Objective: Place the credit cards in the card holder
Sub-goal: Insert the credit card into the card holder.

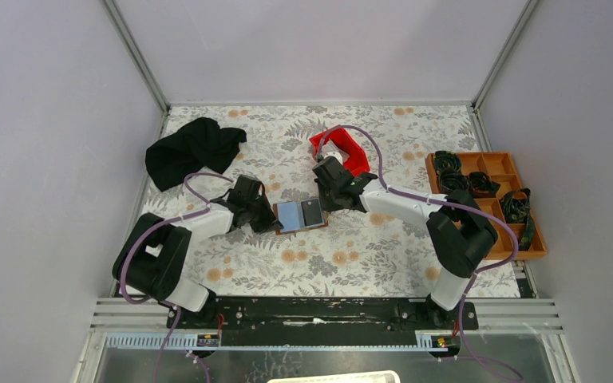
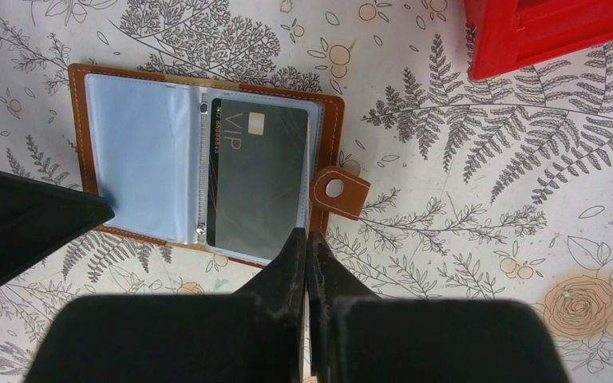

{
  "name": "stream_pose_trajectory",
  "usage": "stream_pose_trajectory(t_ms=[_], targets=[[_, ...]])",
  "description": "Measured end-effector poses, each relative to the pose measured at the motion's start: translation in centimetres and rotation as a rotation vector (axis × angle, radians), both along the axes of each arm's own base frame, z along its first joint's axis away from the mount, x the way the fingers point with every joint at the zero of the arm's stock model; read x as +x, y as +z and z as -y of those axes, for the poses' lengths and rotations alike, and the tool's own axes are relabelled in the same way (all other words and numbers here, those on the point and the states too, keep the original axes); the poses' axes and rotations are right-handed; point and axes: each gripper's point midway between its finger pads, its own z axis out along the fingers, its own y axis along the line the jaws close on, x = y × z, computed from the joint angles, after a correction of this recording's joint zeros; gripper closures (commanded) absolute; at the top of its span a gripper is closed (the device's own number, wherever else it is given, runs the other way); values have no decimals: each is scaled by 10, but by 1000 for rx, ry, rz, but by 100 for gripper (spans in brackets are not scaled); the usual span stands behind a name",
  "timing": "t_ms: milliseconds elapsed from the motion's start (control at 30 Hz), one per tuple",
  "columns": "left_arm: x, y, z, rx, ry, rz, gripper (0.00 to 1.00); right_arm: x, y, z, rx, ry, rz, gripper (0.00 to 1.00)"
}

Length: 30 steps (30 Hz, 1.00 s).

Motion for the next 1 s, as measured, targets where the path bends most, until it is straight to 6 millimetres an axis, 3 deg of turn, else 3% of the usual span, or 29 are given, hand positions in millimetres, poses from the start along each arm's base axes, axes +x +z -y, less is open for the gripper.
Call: stream_pose_trajectory(t_ms=[1000], targets=[[7,-1,2,17,-29,7,100,7,-9,-2,54,-59,-13,100]])
